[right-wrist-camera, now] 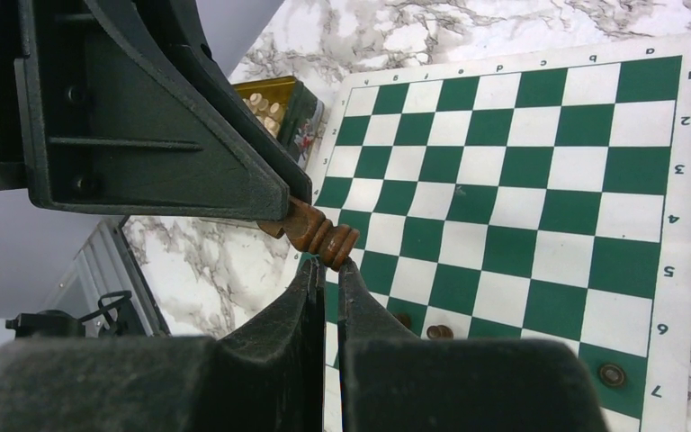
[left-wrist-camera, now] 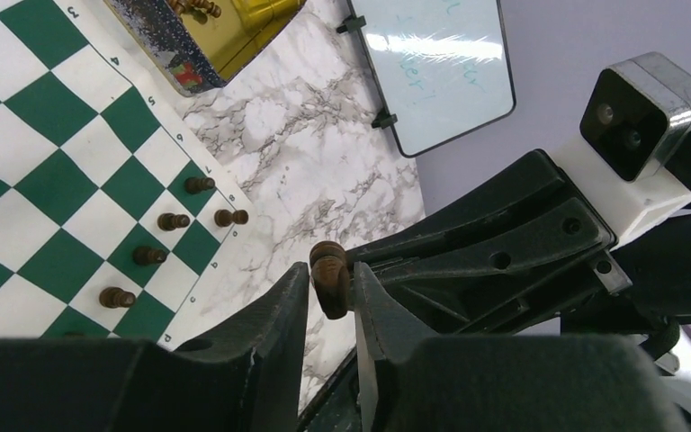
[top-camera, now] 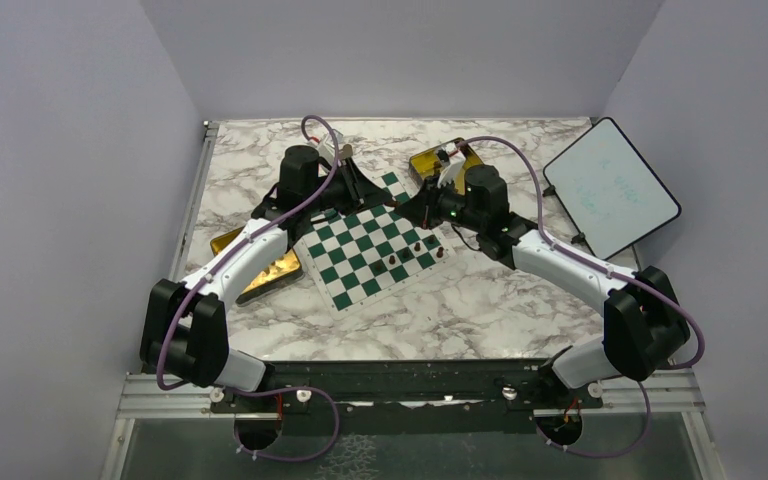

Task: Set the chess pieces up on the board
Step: Place the chess piece on the chessboard.

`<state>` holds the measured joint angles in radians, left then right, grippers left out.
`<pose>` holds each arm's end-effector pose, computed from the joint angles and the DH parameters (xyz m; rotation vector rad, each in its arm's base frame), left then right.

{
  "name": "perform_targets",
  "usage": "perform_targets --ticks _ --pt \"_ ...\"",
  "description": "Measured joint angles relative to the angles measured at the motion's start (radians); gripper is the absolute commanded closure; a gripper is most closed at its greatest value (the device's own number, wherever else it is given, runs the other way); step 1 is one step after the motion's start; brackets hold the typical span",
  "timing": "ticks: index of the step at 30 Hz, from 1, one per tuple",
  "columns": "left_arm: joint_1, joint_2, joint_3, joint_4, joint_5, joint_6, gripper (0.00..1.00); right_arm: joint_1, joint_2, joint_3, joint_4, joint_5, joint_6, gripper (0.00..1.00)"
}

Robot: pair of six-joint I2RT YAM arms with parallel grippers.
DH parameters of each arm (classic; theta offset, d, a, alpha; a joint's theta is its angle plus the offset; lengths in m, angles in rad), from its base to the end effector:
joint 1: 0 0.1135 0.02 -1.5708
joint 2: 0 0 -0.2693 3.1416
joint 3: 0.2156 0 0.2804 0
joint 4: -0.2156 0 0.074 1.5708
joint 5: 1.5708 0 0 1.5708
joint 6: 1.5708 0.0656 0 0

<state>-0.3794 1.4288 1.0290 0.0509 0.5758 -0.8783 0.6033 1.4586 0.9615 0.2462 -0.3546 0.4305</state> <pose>0.3386 -0.1735 0.2846 -0.0953 2.1186 -1.3527 0.3086 0.2403 0.2696 -0.4311 1.8876 1.0342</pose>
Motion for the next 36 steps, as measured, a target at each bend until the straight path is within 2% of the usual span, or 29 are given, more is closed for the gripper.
perform_targets --ticks 7,10,17,20,27,36 --pt "0.001 0.002 0.000 0.000 0.006 0.006 0.95 0.000 0.000 0.000 0.000 0.000 0.006 0.92" --pt "0.001 0.003 0.000 -0.003 0.006 0.016 0.98 0.000 0.000 -0.001 -0.002 0.000 0.006 0.86" --pt "0.000 0.003 0.009 -0.097 -0.001 0.097 1.00 0.005 0.000 -0.018 0.000 -0.002 0.010 0.49" --pt "0.000 0.003 0.029 -0.186 -0.032 0.160 1.00 0.005 -0.011 -0.041 -0.002 -0.001 0.011 0.40" --pt "-0.006 -0.011 0.063 -0.357 -0.156 0.288 1.00 0.005 -0.098 -0.111 -0.031 0.021 0.001 0.01" --pt "-0.137 -0.049 0.060 -0.566 -0.388 0.376 1.00 0.005 -0.221 -0.212 -0.091 0.101 -0.013 0.00"
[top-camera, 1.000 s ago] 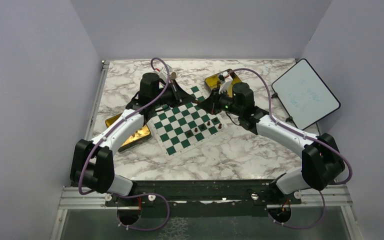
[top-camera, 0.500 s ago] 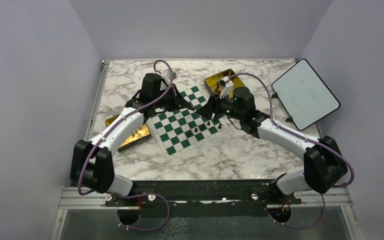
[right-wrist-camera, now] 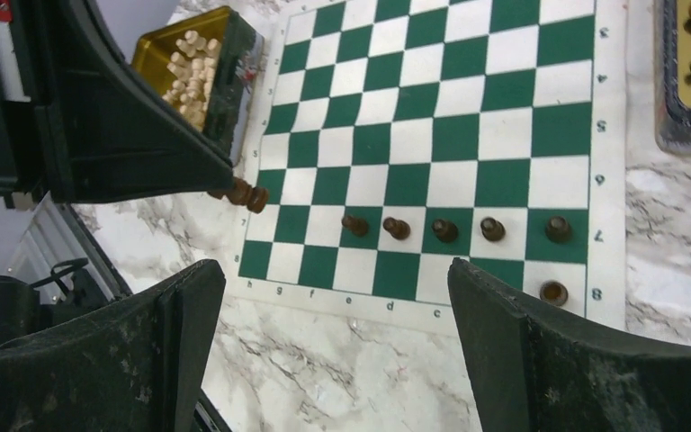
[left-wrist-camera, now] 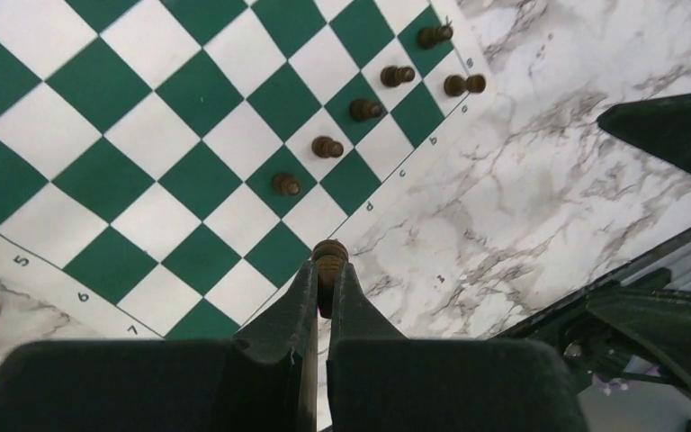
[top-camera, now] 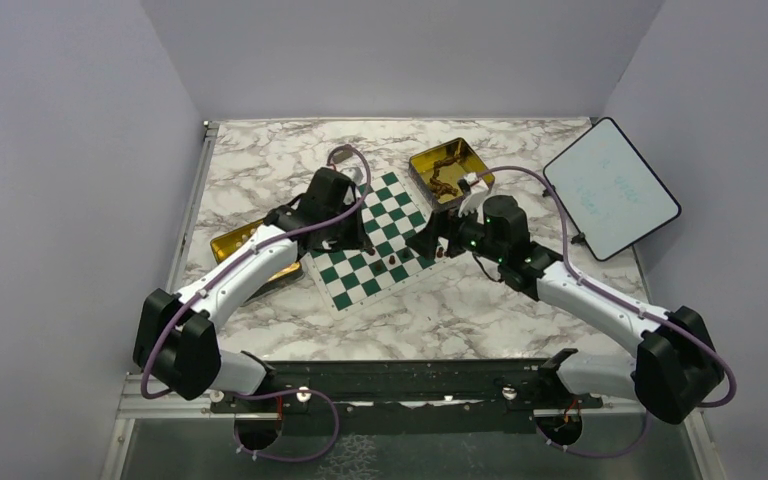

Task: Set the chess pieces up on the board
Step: Place the chess piece on the chessboard.

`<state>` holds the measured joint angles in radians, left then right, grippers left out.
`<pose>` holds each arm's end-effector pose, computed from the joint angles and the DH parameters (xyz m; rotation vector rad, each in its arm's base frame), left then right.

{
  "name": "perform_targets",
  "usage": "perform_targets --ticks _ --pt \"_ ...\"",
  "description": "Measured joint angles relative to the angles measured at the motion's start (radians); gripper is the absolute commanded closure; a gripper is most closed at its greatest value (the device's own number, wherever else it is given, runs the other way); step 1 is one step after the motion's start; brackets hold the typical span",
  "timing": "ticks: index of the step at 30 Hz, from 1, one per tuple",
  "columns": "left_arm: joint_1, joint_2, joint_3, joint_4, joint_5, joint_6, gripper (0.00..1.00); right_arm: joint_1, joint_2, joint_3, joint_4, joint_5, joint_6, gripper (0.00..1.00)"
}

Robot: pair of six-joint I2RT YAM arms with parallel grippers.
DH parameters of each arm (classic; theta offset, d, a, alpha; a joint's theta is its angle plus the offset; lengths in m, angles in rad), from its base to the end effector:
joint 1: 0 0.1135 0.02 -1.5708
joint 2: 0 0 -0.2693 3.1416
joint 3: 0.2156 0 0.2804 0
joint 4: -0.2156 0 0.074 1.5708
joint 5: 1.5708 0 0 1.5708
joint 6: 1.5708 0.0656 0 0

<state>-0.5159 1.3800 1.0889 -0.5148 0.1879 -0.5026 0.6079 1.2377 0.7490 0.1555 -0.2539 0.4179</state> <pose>0.2935 -0.1806 0.2569 0.1102 2.4734 -0.6887 0.2630 0.2031 0.2474 -0.3701 1.9710 0.9200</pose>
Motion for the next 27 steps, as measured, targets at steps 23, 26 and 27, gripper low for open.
perform_targets --ticks 23,26,27 --pt "-0.157 0.034 -0.124 -0.094 -0.245 -0.040 1.00 0.000 -0.089 -0.068 -0.078 0.134 -0.009 0.00" --pt "-0.167 0.055 -0.131 -0.095 -0.247 -0.043 1.00 0.000 -0.089 -0.068 -0.080 0.138 -0.012 0.00" --pt "-0.169 0.061 -0.135 -0.096 -0.248 -0.044 1.00 0.000 -0.089 -0.068 -0.080 0.139 -0.014 0.00"
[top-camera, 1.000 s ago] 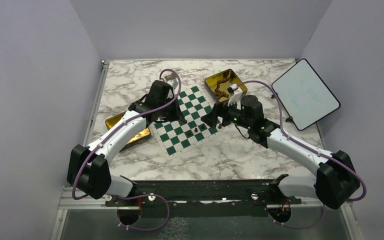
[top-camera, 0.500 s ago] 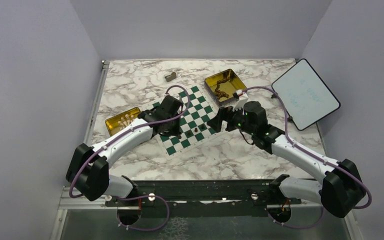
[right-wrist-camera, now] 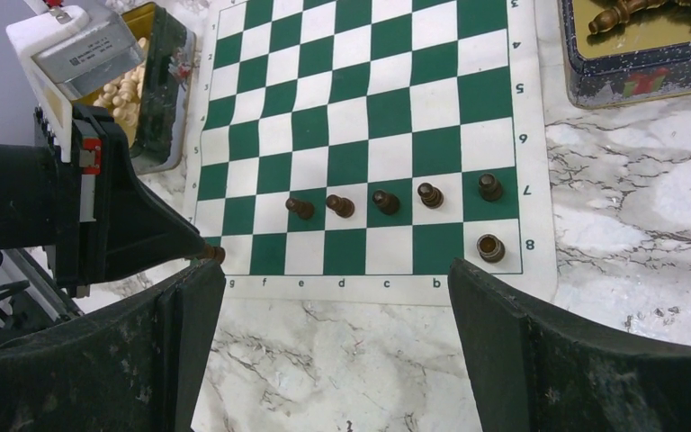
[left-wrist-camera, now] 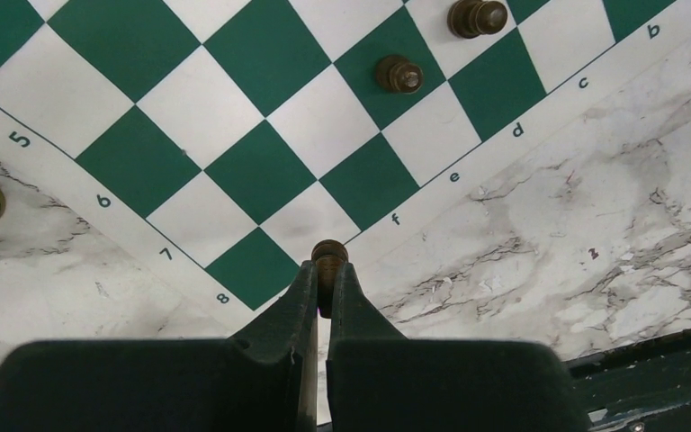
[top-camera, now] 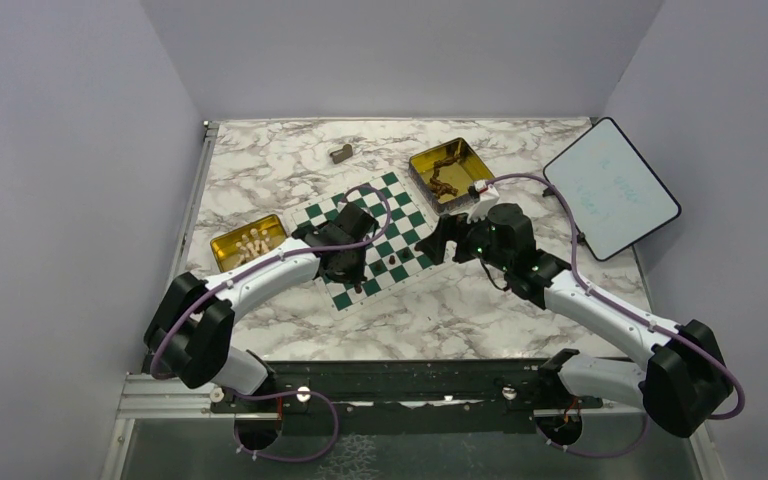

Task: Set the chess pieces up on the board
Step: Place the chess piece on the chessboard.

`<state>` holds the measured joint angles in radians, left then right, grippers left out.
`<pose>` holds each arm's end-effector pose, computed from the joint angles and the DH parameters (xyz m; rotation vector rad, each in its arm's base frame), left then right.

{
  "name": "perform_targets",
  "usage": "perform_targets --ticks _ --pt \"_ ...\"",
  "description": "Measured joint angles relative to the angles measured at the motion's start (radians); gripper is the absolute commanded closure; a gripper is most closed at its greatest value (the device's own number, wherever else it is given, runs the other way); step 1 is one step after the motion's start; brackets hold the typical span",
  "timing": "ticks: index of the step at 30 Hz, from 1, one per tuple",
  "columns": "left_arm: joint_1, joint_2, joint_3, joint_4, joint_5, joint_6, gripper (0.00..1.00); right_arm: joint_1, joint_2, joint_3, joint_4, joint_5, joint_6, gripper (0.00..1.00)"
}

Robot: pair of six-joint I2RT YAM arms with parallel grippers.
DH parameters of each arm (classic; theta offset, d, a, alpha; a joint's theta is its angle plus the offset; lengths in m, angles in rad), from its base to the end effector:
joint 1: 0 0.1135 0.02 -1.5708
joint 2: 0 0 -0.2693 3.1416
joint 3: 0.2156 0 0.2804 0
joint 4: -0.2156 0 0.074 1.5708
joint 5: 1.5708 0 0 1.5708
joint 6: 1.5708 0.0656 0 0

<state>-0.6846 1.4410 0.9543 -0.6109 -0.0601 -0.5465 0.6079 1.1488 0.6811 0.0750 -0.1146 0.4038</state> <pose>0.2495 -0.1986 0.1813 0.1671 2.6993 -0.3102 0.2500 0.1831 0.2360 -0.2858 2.0228 0.7634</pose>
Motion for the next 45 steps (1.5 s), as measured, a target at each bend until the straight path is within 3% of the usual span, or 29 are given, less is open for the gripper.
perform_targets --ticks 37,41,45 --pt "-0.011 0.067 -0.039 0.038 -0.038 -0.011 1.00 0.000 -0.011 0.000 -0.010 0.021 -0.021 0.00" --pt "-0.011 0.067 -0.041 0.043 -0.038 -0.010 0.91 0.000 -0.012 0.000 -0.010 0.021 -0.021 0.00" --pt "-0.011 0.067 -0.042 0.048 -0.039 -0.011 0.90 0.000 -0.012 0.000 -0.010 0.021 -0.021 0.00"
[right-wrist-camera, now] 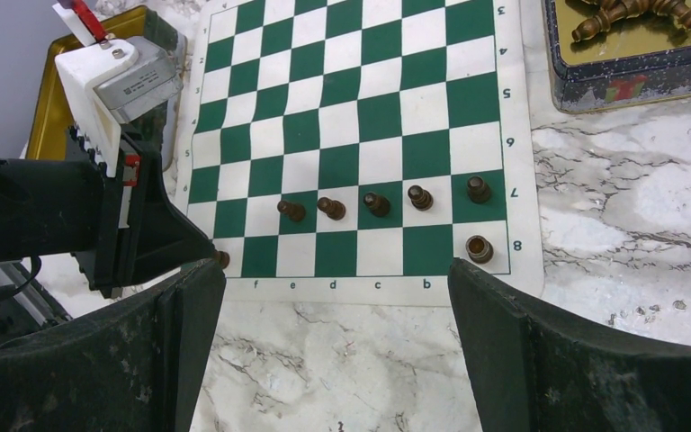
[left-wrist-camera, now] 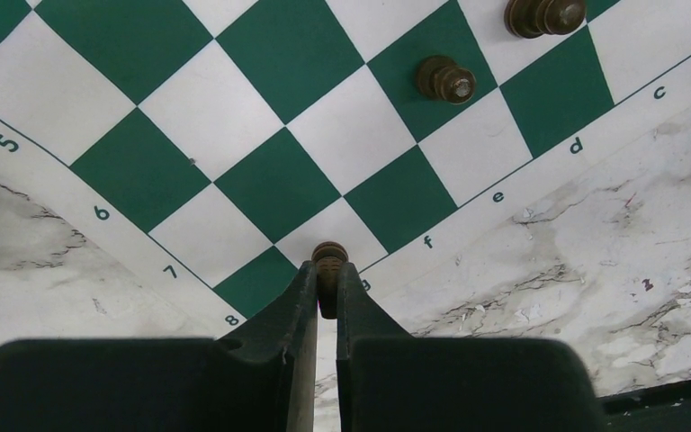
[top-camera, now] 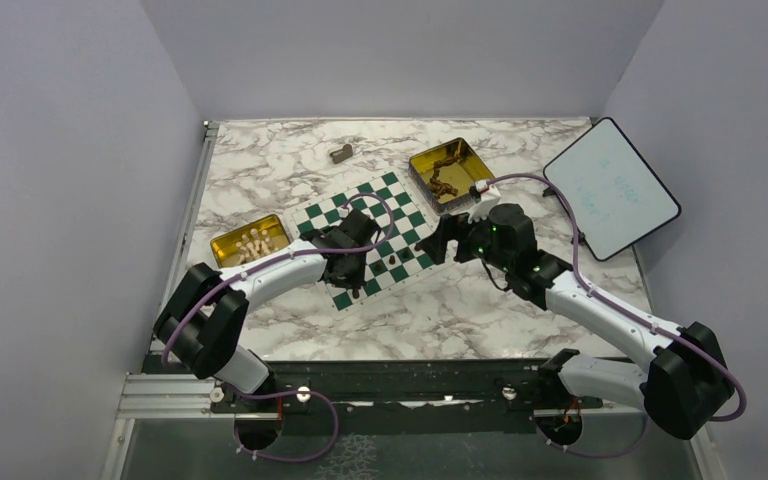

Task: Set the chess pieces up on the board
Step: Place the chess piece on the chessboard.

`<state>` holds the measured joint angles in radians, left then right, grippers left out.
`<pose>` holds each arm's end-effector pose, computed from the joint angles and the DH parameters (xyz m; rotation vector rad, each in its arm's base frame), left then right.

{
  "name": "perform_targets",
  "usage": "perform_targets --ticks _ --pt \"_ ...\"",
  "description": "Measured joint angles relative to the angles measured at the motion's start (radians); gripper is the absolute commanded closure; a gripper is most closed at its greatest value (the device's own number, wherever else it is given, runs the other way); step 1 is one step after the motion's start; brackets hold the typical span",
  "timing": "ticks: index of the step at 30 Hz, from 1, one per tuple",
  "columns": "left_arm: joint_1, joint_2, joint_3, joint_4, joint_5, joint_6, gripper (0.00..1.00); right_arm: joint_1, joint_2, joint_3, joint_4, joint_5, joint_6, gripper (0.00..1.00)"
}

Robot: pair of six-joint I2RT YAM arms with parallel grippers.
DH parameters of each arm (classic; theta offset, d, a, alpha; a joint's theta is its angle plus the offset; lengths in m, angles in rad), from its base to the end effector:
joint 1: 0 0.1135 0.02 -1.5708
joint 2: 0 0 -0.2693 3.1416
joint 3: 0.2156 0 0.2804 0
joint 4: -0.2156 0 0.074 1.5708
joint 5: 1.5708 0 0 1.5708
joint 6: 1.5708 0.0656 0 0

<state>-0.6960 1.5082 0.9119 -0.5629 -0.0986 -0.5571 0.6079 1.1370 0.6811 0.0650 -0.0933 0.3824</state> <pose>0.2491 -0.1997 0.1504 0.1622 2.7378 -0.2261 0.2493 0.1809 0.2380 -0.2919 2.0135 0.7304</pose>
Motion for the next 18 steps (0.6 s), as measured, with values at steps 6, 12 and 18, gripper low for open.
perform_targets --ticks 6,12,18 --pt "0.000 0.000 0.000 0.001 0.000 0.001 0.82 0.000 0.000 -0.007 0.000 0.000 0.000 0.00" --pt "0.000 0.000 0.000 0.004 0.001 0.001 0.70 0.000 0.000 -0.007 0.000 0.000 -0.002 0.00" --pt "0.000 -0.002 0.029 -0.002 0.007 0.001 0.58 0.000 0.000 -0.007 0.000 0.000 -0.002 0.00"
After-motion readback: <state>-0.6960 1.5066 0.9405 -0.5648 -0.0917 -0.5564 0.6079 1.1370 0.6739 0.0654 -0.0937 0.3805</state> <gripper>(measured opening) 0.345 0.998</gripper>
